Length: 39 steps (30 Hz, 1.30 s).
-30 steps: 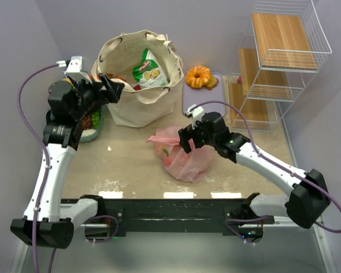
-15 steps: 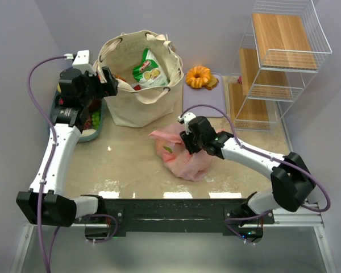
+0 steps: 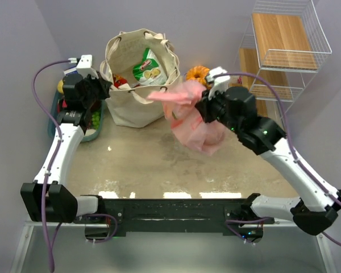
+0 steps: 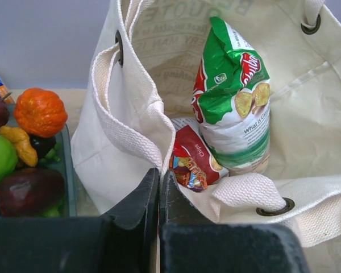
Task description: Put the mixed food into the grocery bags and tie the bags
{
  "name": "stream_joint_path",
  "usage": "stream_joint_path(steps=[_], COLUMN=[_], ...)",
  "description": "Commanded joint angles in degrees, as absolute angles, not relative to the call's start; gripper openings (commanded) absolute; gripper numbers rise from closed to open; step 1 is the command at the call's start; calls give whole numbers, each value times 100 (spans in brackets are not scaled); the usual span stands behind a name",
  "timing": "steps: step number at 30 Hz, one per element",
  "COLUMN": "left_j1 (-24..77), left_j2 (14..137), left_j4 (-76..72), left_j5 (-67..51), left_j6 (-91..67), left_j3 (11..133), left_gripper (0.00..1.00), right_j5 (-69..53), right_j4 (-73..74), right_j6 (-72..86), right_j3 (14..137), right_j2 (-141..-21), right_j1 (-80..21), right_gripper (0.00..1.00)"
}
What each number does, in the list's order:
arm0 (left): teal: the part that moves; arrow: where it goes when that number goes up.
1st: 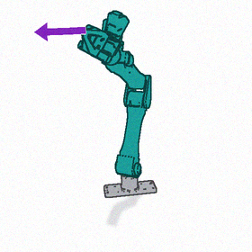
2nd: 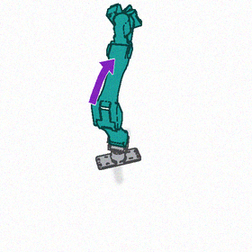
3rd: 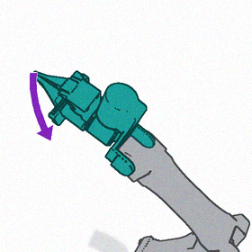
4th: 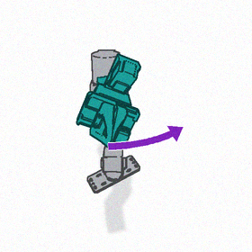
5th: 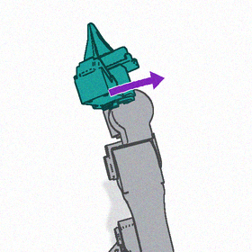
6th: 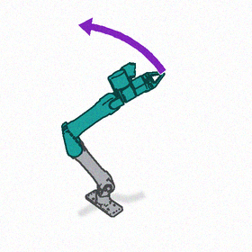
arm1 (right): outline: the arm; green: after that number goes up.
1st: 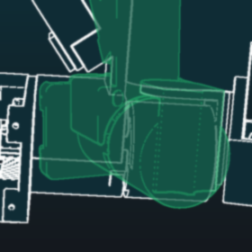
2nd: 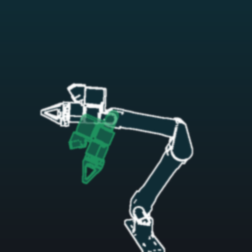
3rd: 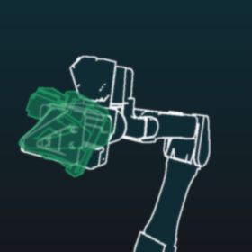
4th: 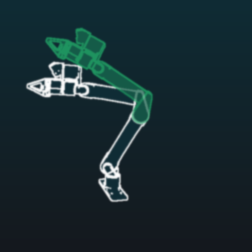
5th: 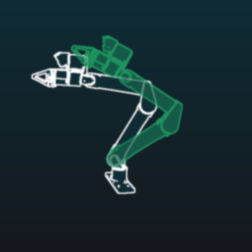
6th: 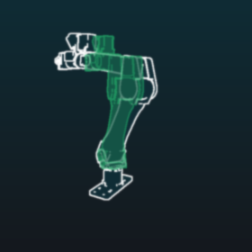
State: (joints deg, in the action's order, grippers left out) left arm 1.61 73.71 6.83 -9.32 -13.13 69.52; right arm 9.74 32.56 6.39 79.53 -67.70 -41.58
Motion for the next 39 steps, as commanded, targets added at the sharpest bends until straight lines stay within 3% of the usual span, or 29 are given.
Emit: stream_joint_path(steps=[1,6,13,18,29,32,39], left_j1=[97,105,105,88,-482,-606,-615], left_j2=[7216,7049,6891,6856,6847,6759,6741], left_j4=[106,97,88,88,88,-254,-1097], left_j5=[-1467,-1608,-1582,-1635,-1318,-1476,-2741], left_j6=[-1441,-1503,-1468,-1477,-1863,-2030,-1986], left_j3=[6689,6504,6442,6434,6390,6276,6126], left_gripper=[0,0,0,0,0,0,0], right_j5=[835,475,-201,-729,-467,-150,-54], right_j4=[2192,409,-299,-808,-80,543,2265], right_j6=[396,-287,-791,-1220,-2153,-2557,-2917], right_j3=[9558,10807,13102,12807,11092,11433,13952], right_j2=[-6811,-8022,-10456,-11240,-10802,-11090,-12942], right_j1=[-4175,-4166,-4140,-4148,-4078,-4069,-4192], right_gripper=[0,0,0,0,0,0,0])
